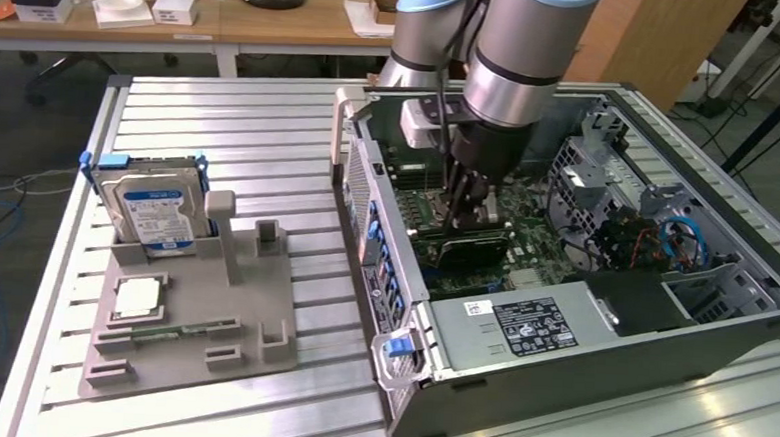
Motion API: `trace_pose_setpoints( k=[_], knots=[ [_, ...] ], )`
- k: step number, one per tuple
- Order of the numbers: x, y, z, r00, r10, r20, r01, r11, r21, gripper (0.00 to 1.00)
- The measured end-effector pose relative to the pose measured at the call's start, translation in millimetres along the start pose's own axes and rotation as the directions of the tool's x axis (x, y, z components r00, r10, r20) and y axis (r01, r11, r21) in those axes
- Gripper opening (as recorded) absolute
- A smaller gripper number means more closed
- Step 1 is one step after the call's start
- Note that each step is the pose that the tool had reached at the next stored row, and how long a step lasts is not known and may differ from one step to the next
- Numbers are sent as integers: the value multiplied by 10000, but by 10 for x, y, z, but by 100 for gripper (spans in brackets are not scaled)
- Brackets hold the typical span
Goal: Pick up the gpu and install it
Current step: 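Press down on the gpu until it lock into place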
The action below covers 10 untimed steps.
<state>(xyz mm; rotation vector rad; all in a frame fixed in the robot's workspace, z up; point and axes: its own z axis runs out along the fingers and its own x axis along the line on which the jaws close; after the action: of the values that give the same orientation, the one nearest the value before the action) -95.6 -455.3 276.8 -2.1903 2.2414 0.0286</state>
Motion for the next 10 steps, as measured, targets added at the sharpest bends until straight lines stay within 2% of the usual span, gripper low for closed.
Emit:
trace_pose_setpoints(
  k=[10],
  knots=[
    [-4,93,-19,10000,7,1,-7,10000,-4,11]
  ],
)
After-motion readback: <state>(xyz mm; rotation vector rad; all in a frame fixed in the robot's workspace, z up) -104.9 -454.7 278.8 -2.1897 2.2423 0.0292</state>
